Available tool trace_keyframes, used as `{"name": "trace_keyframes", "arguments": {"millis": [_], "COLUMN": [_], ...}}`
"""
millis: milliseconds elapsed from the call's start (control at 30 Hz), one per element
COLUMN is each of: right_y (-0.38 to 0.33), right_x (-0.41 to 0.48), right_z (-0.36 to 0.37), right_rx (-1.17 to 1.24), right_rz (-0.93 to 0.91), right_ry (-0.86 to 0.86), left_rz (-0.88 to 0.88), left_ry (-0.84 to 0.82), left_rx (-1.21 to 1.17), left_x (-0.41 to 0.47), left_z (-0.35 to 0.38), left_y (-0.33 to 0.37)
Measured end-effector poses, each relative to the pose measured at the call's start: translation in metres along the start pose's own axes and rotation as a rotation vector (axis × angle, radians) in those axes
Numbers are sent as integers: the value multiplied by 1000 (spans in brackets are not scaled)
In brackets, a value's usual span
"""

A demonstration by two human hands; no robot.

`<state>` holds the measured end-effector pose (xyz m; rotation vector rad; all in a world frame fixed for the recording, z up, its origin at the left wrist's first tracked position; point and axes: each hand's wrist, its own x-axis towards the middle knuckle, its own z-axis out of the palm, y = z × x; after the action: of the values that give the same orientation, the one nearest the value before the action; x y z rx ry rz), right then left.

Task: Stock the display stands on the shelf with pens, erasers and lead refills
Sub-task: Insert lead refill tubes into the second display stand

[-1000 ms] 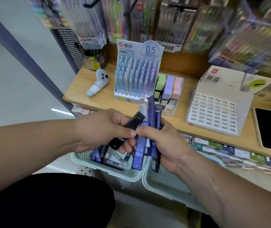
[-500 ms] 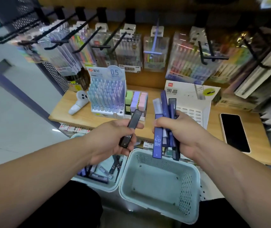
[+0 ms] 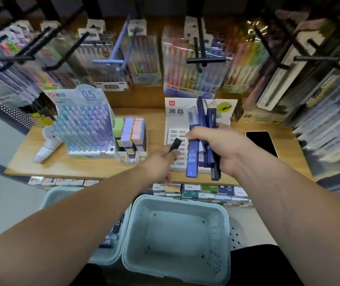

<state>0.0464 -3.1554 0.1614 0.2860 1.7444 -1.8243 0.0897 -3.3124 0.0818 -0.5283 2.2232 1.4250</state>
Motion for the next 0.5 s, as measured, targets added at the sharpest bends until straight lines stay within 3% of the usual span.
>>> {"name": "trace_keyframes", "arguments": {"millis": [133, 500], "right_y": [5, 17], "right_x": [-1, -6], "right_z": [-8, 0], "right_rx": [-36, -86], "right_rz": [36, 62], "right_ry": [7, -32], "left_rz": [167, 122], "left_ry": [13, 4], "left_rx": [364, 406], "left_x": [9, -19], "left_z": [0, -17], "left_y": [-15, -36]}}
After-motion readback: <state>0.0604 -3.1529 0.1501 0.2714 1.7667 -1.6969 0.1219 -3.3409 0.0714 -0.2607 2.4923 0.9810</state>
